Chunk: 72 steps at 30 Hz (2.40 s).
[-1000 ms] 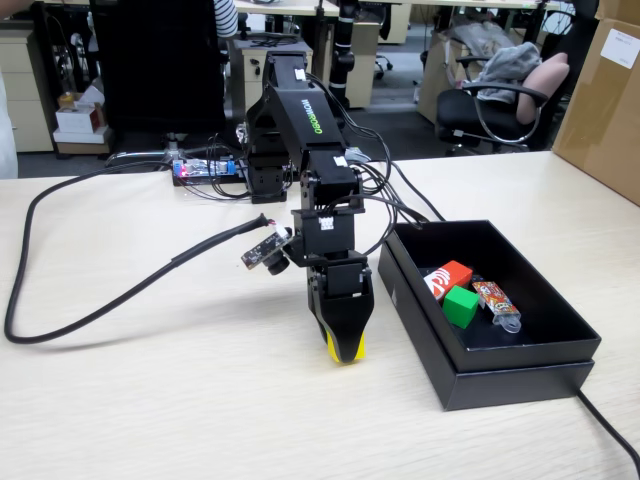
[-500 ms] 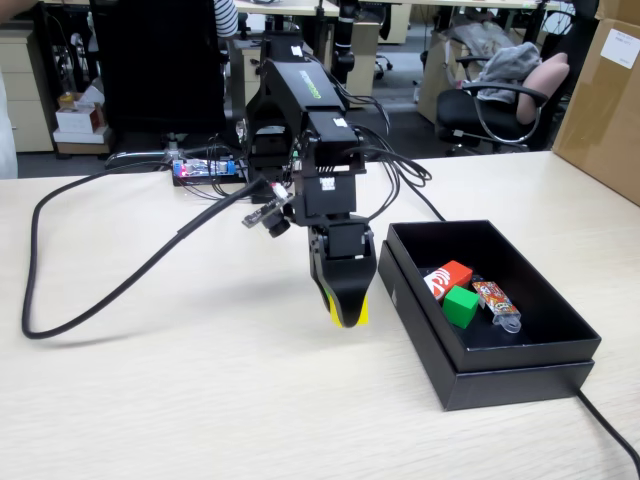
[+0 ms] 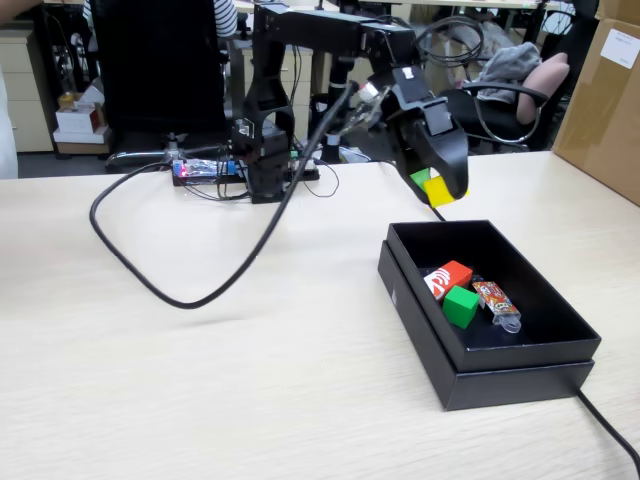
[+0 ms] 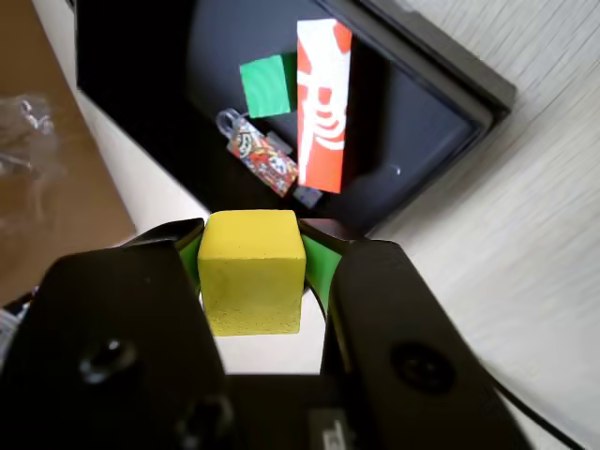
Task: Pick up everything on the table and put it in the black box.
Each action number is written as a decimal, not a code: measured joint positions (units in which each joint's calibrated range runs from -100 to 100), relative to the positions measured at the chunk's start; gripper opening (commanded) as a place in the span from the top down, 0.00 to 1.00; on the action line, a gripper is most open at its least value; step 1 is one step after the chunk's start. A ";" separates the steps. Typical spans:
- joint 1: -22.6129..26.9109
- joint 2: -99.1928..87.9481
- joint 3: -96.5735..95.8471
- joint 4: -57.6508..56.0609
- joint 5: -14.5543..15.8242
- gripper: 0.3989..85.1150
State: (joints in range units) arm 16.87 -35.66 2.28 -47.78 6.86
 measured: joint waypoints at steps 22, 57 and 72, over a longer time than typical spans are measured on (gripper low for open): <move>-1.90 22.80 2.65 0.00 0.78 0.69; -17.63 4.18 -14.06 16.28 -8.89 0.48; -18.41 -15.45 -58.63 42.93 -8.84 0.44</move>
State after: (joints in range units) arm -1.54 -51.11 -56.35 -4.85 -1.98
